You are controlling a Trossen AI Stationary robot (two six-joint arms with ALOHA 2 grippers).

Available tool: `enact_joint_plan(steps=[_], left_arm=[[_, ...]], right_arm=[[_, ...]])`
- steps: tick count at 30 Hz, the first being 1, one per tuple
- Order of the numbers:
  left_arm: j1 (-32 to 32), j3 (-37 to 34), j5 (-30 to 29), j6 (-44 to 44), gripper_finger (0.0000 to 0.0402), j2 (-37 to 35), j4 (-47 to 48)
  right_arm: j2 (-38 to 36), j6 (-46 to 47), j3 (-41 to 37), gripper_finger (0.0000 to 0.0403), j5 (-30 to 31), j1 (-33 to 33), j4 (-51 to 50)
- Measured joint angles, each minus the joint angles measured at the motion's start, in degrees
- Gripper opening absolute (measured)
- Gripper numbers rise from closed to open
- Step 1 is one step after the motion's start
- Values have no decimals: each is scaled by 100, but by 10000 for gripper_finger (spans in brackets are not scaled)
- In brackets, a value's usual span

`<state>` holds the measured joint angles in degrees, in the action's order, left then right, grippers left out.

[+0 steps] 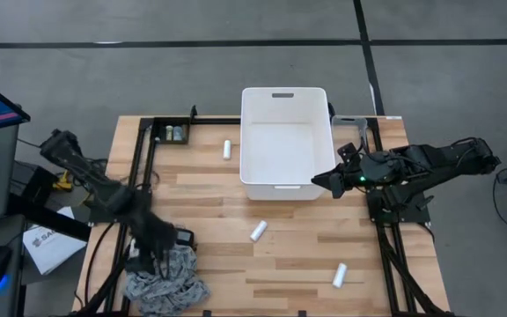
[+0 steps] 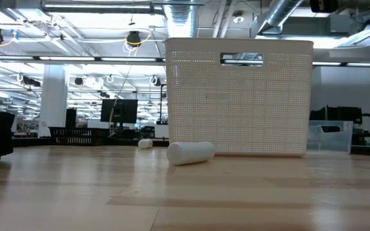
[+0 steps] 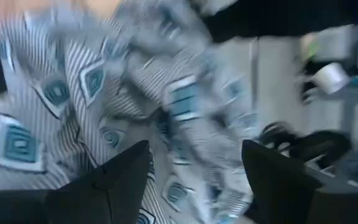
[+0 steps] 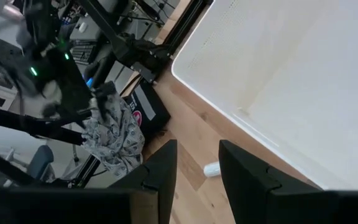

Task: Pick & place medical supplies in basket/bin
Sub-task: Put the blue gown in the white bin

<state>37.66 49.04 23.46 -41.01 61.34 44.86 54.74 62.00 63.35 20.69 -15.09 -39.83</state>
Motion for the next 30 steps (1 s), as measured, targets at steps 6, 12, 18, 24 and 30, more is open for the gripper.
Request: enact_joint_plan(steps=[6,12,18,24,30], left_arm=[[114,-4,-454,-166,249,951,372],[84,-2,-542,-187,199,1477,294],[84,-3,-384,-189,30,1218,274],[36,-6,-277,-579,5,54,288],[-676,218,-217,-1042,3,-1488,-38]], right_arm=[[0,0,0,116,14,2,-1],[0,-2,0,116,15,2,-1],[0,-21,0,116,-48,2,-1],[0,-103,0,116,-92,-4,-2],[0,-286,0,116,-92,-31,-1]])
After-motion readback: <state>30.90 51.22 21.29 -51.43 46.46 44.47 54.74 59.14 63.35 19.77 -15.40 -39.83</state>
